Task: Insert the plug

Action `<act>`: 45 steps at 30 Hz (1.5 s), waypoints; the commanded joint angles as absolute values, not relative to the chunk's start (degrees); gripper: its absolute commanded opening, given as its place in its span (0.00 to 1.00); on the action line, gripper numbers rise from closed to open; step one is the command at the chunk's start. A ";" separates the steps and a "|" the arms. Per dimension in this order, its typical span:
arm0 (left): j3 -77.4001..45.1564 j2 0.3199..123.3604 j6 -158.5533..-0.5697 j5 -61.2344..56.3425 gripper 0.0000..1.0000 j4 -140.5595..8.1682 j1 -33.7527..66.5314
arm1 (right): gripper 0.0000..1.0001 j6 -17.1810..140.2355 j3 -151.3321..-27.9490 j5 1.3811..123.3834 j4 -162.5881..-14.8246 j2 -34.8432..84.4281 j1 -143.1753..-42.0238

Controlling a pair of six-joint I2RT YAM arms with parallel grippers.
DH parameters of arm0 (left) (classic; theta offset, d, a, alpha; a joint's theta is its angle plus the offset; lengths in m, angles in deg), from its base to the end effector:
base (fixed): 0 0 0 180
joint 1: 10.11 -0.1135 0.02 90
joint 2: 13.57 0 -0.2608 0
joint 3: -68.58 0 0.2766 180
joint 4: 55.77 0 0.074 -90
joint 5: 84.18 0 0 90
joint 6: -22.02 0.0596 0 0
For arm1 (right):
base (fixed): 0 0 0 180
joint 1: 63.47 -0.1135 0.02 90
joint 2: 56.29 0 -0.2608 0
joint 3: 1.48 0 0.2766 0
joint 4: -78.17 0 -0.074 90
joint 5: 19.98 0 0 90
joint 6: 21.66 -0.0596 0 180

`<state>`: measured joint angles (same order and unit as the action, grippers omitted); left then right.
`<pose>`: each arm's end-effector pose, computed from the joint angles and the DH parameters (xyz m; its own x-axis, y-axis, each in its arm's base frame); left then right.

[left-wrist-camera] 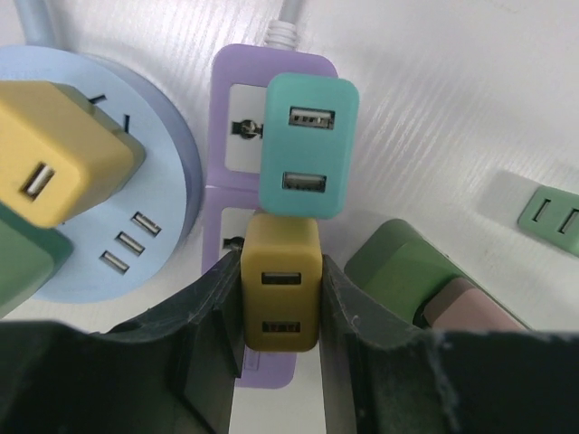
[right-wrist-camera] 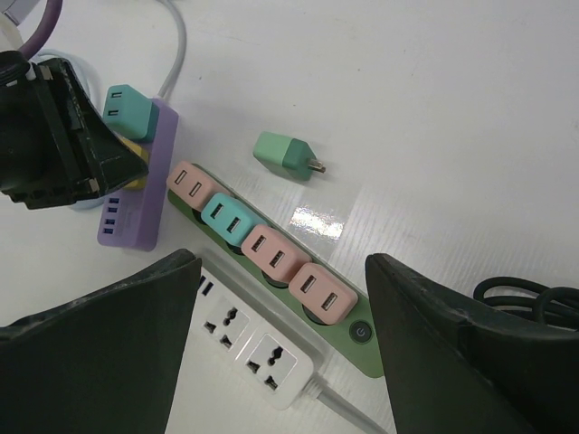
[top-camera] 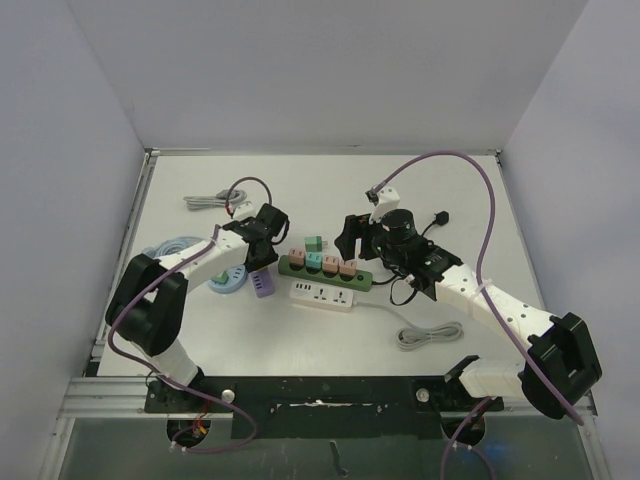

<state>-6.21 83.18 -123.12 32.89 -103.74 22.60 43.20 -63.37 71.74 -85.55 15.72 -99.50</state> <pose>0.3098 -0.1667 0.1497 -0.7387 -0.3939 -0.5469 -0.4486 0.8930 -0.0373 0.2691 0.1935 0.2536 -0.5661 0.1134 -0.8165 -0.3598 0.8572 0.3684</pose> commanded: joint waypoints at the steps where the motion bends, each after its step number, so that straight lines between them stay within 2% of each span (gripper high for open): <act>1: -1.47 89.98 -121.60 22.49 0.01 -106.10 19.06 | 0.75 42.51 -64.02 71.63 -87.77 14.73 -99.24; 10: -7.41 96.16 -115.37 20.96 0.01 -109.67 17.10 | 0.75 42.16 -64.26 71.85 -87.87 14.95 -99.24; 13: -7.81 95.47 -115.27 21.13 0.05 -110.47 17.17 | 0.75 42.19 -64.88 72.25 -87.59 15.20 -99.25; 16: -10.40 92.73 -114.67 21.35 0.19 -112.77 16.97 | 0.75 41.79 -66.56 73.23 -86.14 15.91 -99.24; 19: -15.20 88.59 -113.53 20.60 0.44 -115.10 16.60 | 0.75 40.66 -69.71 75.02 -82.96 17.72 -99.27; 21: -18.49 85.50 -112.31 19.29 0.56 -115.06 16.01 | 0.75 39.58 -72.05 76.26 -80.51 19.51 -99.17; 24: -23.22 82.26 -109.82 15.75 0.67 -113.99 13.68 | 0.75 37.29 -74.45 77.63 -79.81 22.92 -99.20; 29: -26.85 78.14 -107.30 14.32 0.68 -112.45 11.38 | 0.75 36.69 -81.19 78.94 -76.81 30.65 -99.10; 39: -11.21 63.79 -105.52 2.62 0.66 -91.48 3.44 | 0.76 37.55 -103.14 74.62 -64.03 52.49 -100.35; 45: -8.84 63.40 -103.47 -3.60 0.66 -89.59 -0.08 | 0.81 39.85 -113.45 74.96 -56.89 62.20 -102.48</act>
<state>-8.94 64.15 -106.09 2.64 -95.96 1.59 38.10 -107.81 75.10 -62.91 59.65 -100.68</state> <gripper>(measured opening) 0.662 0.794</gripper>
